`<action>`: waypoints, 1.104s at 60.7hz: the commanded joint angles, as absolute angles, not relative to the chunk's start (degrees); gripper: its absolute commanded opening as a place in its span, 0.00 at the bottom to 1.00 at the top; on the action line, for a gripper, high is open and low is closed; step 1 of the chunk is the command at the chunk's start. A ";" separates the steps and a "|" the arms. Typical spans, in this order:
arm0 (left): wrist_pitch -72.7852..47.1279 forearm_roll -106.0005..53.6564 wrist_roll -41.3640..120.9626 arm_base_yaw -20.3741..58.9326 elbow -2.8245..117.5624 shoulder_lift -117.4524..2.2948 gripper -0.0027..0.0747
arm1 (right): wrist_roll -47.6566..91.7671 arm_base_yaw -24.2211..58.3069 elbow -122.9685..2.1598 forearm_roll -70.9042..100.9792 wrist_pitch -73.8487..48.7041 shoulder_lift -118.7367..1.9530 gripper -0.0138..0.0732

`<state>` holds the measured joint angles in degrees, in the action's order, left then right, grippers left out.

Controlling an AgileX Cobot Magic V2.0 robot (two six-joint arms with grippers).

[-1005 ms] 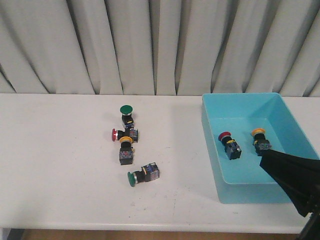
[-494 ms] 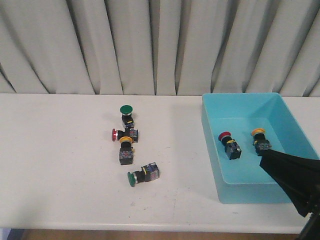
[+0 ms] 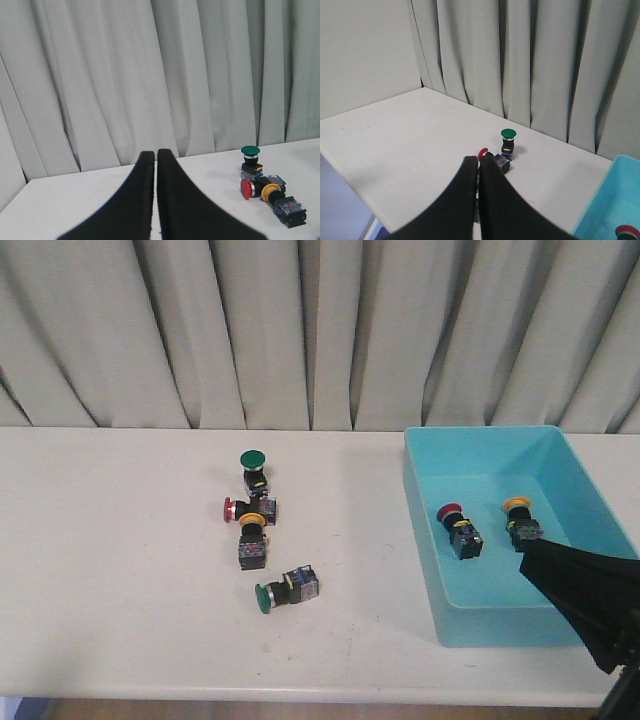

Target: Pick red and yellow buttons and place in box

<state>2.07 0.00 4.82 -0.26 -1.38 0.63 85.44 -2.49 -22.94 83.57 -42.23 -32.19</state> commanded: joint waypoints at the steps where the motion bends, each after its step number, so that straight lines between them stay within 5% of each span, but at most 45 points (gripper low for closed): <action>1: 6.72 0.00 3.87 -0.37 -2.94 0.94 0.03 | 85.81 -2.76 -24.36 86.41 -42.64 -32.28 0.16; 67: 6.72 0.00 3.87 -0.37 -2.94 0.94 0.03 | 85.04 -2.76 -24.16 79.79 -42.93 -30.16 0.16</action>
<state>2.07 0.00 4.42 -0.26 -1.38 0.63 85.44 -2.49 -22.91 82.13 -42.23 -31.67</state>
